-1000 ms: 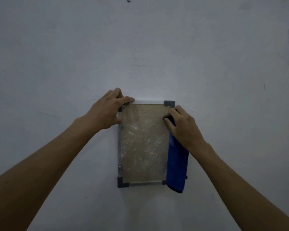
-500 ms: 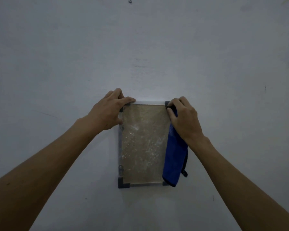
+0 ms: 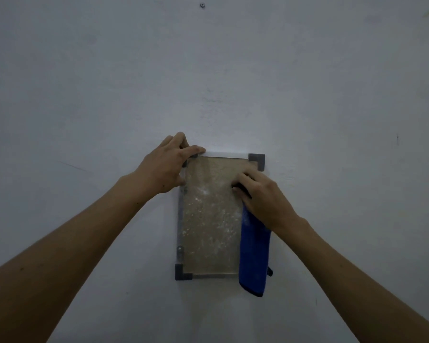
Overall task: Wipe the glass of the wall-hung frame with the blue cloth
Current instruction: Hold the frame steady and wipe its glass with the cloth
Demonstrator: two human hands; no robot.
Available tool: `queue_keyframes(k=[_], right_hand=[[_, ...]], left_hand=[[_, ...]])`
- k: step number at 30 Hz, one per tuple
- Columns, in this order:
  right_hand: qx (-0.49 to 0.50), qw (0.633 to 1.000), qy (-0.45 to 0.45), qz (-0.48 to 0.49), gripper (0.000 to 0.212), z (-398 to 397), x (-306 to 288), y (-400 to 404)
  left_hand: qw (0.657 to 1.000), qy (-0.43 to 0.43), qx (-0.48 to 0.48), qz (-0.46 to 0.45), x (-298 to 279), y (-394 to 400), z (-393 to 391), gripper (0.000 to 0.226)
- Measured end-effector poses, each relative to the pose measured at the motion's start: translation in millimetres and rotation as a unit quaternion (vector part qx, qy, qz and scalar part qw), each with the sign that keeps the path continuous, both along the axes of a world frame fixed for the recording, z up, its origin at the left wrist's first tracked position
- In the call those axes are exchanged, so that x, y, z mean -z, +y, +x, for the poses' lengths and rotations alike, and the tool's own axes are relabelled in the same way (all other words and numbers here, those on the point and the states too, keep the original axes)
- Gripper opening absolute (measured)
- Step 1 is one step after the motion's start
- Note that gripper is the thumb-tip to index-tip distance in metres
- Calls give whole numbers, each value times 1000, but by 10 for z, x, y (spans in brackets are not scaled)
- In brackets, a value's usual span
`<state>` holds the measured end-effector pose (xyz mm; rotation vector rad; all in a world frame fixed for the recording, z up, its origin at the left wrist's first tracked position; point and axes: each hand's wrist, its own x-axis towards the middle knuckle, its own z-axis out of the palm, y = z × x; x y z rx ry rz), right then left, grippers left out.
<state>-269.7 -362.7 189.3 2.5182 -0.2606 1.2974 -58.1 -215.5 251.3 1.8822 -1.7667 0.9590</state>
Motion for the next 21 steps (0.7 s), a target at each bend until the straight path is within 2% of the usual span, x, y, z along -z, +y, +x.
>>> queue_keyframes(k=[5, 10, 15, 19, 21], right_hand=[[2, 995, -99, 14, 8, 70, -187, -16], [-13, 1000, 10, -7, 11, 126, -34, 63], [-13, 997, -73, 14, 10, 164, -190, 49], [-34, 999, 27, -11, 8, 195, -37, 112], [-26, 1000, -10, -6, 9, 221, -127, 78]], left_hand=[[1000, 3, 5, 1, -1, 8, 10, 82], [1000, 1, 8, -2, 5, 8, 19, 82], [1000, 2, 10, -5, 14, 2, 30, 82], [1000, -1, 12, -8, 14, -10, 46, 81], [1000, -2, 12, -8, 10, -15, 52, 81]])
